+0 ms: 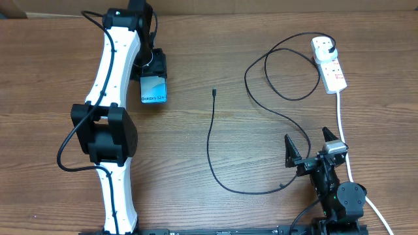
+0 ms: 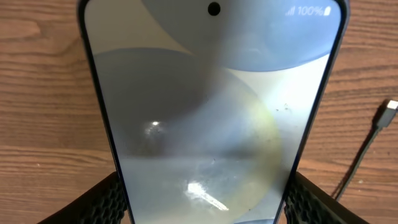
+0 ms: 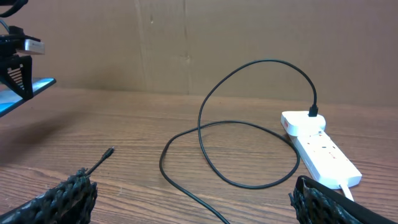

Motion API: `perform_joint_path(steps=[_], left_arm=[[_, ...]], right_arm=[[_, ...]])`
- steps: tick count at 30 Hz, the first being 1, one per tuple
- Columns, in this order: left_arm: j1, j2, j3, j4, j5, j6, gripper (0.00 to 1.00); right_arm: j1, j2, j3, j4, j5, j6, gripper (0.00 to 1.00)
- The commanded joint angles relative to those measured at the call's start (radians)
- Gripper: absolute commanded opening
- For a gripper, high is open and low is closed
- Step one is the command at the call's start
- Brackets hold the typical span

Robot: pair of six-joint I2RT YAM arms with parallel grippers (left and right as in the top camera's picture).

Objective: Plug charger to phone and switch on socket
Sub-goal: 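Close the left gripper on the phone's bottom edge and lift it, then carry the phone toward center while the right gripper moves in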

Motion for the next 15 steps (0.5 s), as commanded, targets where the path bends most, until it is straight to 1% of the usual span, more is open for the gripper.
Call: perform_joint_path(steps=[1, 8, 10, 15], left_arm=[[0.009, -0.004, 0.031, -0.002, 0.034, -0.027, 0.04], [0.008, -0.005, 0.031, -0.002, 0.062, -0.028, 0.04], [0.007, -0.005, 0.032, -0.002, 0.100, -0.029, 0.04], [0.007, -0.020, 0.032, 0.003, 0.189, -0.094, 0.04]], right_arm=[[0.003, 0.000, -0.010, 0.003, 0.006, -0.004, 1.00], [0.003, 0.000, -0.010, 0.003, 0.006, -0.004, 1.00], [0.003, 0.000, -0.010, 0.003, 0.006, -0.004, 1.00], [0.003, 0.000, -0.010, 0.003, 0.006, -0.004, 1.00]])
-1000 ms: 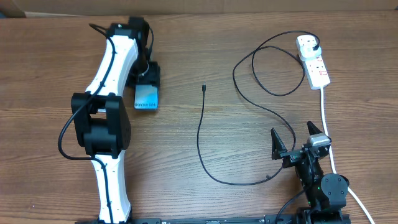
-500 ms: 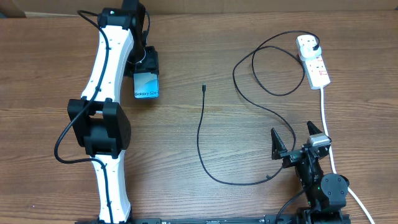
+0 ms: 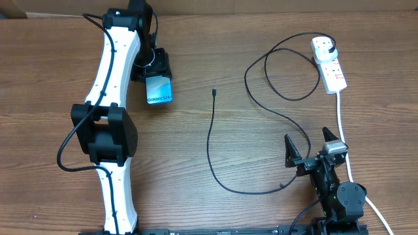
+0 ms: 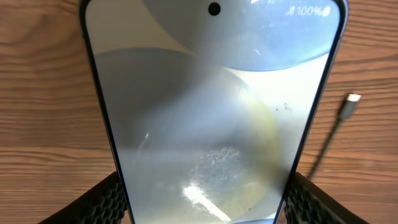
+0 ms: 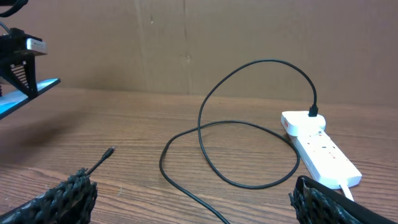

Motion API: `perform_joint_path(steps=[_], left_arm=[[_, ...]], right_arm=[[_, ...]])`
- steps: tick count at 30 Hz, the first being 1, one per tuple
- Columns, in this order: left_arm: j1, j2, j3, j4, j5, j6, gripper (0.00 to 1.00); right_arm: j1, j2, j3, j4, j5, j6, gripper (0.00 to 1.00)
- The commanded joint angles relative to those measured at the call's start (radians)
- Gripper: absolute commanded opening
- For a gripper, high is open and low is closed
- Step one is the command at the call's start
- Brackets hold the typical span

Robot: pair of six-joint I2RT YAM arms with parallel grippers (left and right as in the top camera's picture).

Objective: Plug charger to phone and switch on socket
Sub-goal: 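Carry the phone toward center while the right gripper moves in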

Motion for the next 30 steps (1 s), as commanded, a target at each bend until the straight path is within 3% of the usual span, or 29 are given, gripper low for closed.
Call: perform_joint_path(steps=[1, 7, 18, 24, 30], left_arm=[[0.006, -0.025, 0.031, -0.001, 0.091, -0.077, 0.04], [-0.008, -0.055, 0.031, -0.027, 0.096, -0.174, 0.04], [-0.016, -0.068, 0.031, -0.050, 0.288, -0.332, 0.04], [-0.011, -0.068, 0.031, -0.052, 0.344, -0.360, 0.04], [-0.010, -0.068, 0.031, -0.053, 0.409, -0.367, 0.04]], right_arm=[[0.003, 0.000, -0.010, 0.004, 0.007, -0.004, 1.00], [0.003, 0.000, -0.010, 0.004, 0.007, -0.004, 1.00], [0.003, 0.000, -0.010, 0.004, 0.007, -0.004, 1.00], [0.002, 0.000, -0.010, 0.065, -0.021, -0.005, 1.00], [0.002, 0.000, -0.010, 0.122, -0.243, 0.175, 1.00]])
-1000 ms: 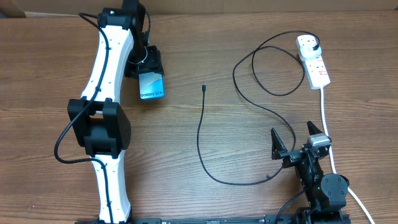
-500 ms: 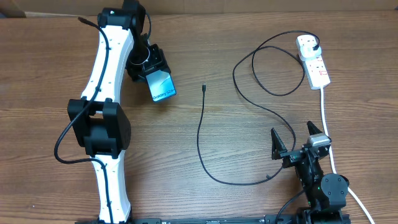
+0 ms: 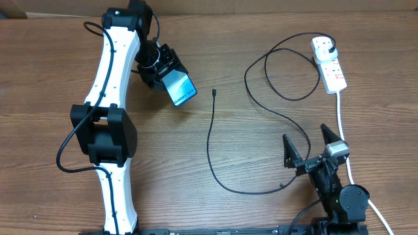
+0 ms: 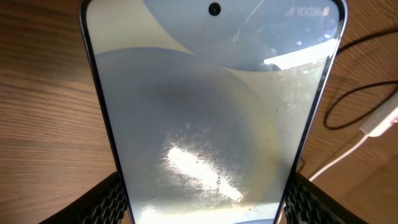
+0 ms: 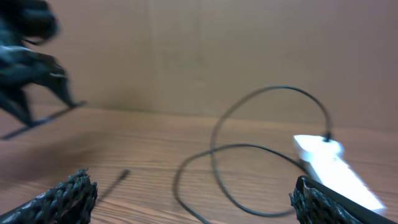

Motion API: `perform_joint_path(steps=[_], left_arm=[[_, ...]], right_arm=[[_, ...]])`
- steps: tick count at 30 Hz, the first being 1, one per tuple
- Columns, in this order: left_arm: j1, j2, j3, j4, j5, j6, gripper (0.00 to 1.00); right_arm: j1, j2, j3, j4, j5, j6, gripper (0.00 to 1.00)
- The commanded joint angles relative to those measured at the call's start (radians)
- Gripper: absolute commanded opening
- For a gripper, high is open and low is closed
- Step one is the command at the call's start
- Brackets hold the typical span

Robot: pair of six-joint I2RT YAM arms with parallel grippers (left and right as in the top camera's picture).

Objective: Plug charger to phone and switch on socket
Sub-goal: 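Carry the phone toward center while the right gripper moves in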

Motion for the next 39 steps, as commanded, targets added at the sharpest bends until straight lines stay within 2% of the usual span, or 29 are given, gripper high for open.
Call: perform_joint_path(steps=[1, 5, 11, 18, 23, 31, 39], left_arm=[[-0.006, -0.060, 0.031, -0.002, 0.102, -0.026, 0.04], [-0.007, -0.060, 0.031, 0.006, 0.159, -0.033, 0.04], [-0.007, -0.060, 0.031, 0.010, 0.264, -0.080, 0.04], [-0.005, -0.060, 0.031, -0.017, 0.504, -0.114, 0.04], [-0.005, -0.060, 0.031, -0.169, 0.572, -0.276, 0.04], [-0.023, -0.060, 0.030, -0.174, 0.921, -0.234, 0.04], [-0.034, -0.060, 0.030, -0.174, 0.934, -0.253, 0.05]], right_arm=[[0.002, 0.000, -0.008, 0.024, -0.188, 0.162, 1.00], [0.002, 0.031, 0.038, 0.025, -0.286, 0.311, 1.00], [0.002, 0.185, 0.222, -0.008, -0.435, 0.349, 1.00], [0.002, 0.502, 0.557, -0.352, -0.457, 0.312, 1.00], [0.002, 0.719, 0.731, -0.552, -0.442, 0.280, 1.00], [0.002, 0.901, 0.759, -0.590, -0.449, 0.284, 1.00], [0.002, 1.004, 0.759, -0.613, -0.503, 0.283, 1.00]])
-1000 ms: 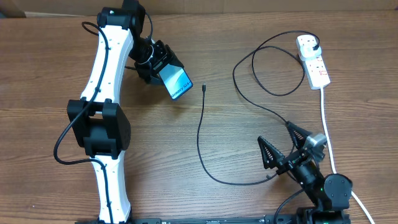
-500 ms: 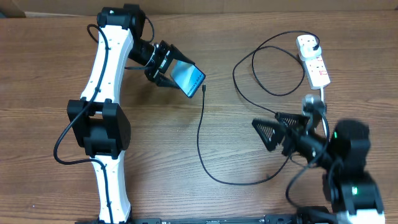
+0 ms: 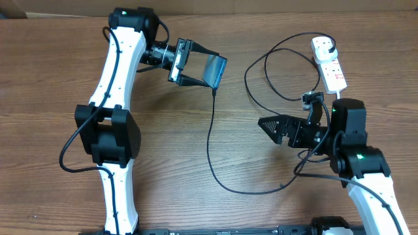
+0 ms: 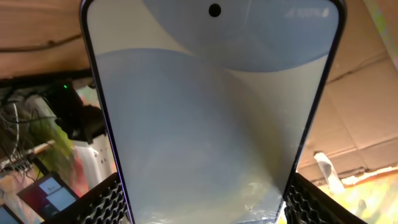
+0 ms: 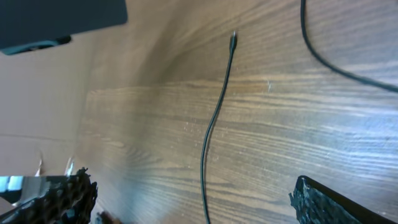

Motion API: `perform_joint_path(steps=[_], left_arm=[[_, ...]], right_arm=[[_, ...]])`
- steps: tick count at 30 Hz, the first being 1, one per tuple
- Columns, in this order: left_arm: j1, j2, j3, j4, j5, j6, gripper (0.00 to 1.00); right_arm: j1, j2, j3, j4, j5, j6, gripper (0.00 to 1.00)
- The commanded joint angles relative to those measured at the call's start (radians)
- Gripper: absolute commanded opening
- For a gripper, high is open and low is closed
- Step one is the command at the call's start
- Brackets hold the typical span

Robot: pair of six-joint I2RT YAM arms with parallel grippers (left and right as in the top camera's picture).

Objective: Plug charger to phone and switch on socket
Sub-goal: 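Carry the phone toward center while the right gripper moves in, then grasp the phone's side edge with the right gripper from the left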

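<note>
The phone hangs above the table, tipped up on edge, with my left gripper shut on its lower end. In the left wrist view its lit screen fills the frame between the two fingers. The black charger cable lies on the wood, and its free plug tip is just below the phone. The other cable end sits in the white socket strip. My right gripper is open, points left and hovers right of the cable, with the plug tip ahead of it.
The cable makes a wide loop between the phone and the socket strip. A white lead runs from the strip toward the table's near right edge. A cardboard wall stands behind the table.
The left gripper has carried the phone right and tipped it up, so it now stands over the cable's plug tip. The right arm has left the near edge and now reaches left toward the cable, still open.
The left gripper held the phone flat at the back left, then a little further right, then turned and close to the plug tip. Now the phone is tipped up above that tip. The right gripper stayed open at the near right edge, and now it hovers beside the cable.
</note>
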Motion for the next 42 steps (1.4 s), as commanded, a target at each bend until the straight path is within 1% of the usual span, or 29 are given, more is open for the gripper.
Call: perform_joint_path(steps=[1, 3, 5, 8, 10, 13, 17, 20, 23, 25, 29, 33, 36, 38, 42], left_arm=[[0.000, -0.058, 0.027, -0.003, 0.079, -0.017, 0.05], [0.000, -0.058, 0.027, -0.003, 0.052, -0.017, 0.05], [-0.001, -0.058, 0.027, -0.003, -0.009, -0.030, 0.04], [-0.007, -0.058, 0.027, -0.003, -0.154, -0.108, 0.04], [-0.012, -0.058, 0.027, -0.003, -0.247, -0.163, 0.04], [-0.027, -0.058, 0.027, -0.003, -0.388, -0.243, 0.04], [-0.056, -0.058, 0.027, 0.027, -0.500, -0.304, 0.04], [-0.080, -0.058, 0.027, 0.042, -0.591, -0.344, 0.04], [-0.101, -0.058, 0.027, 0.058, -0.638, -0.354, 0.04], [-0.111, -0.058, 0.027, 0.063, -0.673, -0.354, 0.04], [-0.116, -0.058, 0.027, 0.063, -0.739, -0.374, 0.04], [-0.118, -0.058, 0.027, 0.065, -0.747, -0.384, 0.05], [-0.124, -0.058, 0.027, 0.065, -0.748, -0.383, 0.04], [-0.132, -0.057, 0.027, 0.067, -0.752, -0.387, 0.04], [-0.155, -0.057, 0.027, 0.069, -0.769, -0.399, 0.04]], right_arm=[[0.002, 0.017, 0.026, 0.013, -0.040, -0.008, 1.00], [0.003, 0.016, 0.026, 0.046, -0.039, 0.006, 0.98], [0.003, 0.016, 0.027, 0.080, -0.037, 0.054, 0.96], [0.006, 0.016, 0.027, 0.146, -0.037, 0.103, 0.95], [0.021, 0.016, 0.027, 0.175, 0.002, 0.131, 0.95], [0.065, 0.019, 0.027, 0.189, 0.097, 0.198, 0.92], [0.139, 0.045, 0.027, 0.229, 0.190, 0.307, 0.85], [0.193, 0.089, 0.027, 0.291, 0.207, 0.390, 0.80], [0.245, 0.151, 0.027, 0.358, 0.206, 0.457, 0.73], [0.270, 0.186, 0.030, 0.396, 0.206, 0.471, 0.70], [0.282, 0.203, 0.030, 0.453, 0.207, 0.507, 0.68], [0.284, 0.207, 0.030, 0.492, 0.219, 0.554, 0.67], [0.296, 0.223, 0.030, 0.502, 0.253, 0.600, 0.64], [0.315, 0.241, 0.030, 0.531, 0.263, 0.605, 0.61], [0.364, 0.287, 0.030, 0.579, 0.280, 0.655, 0.61]])
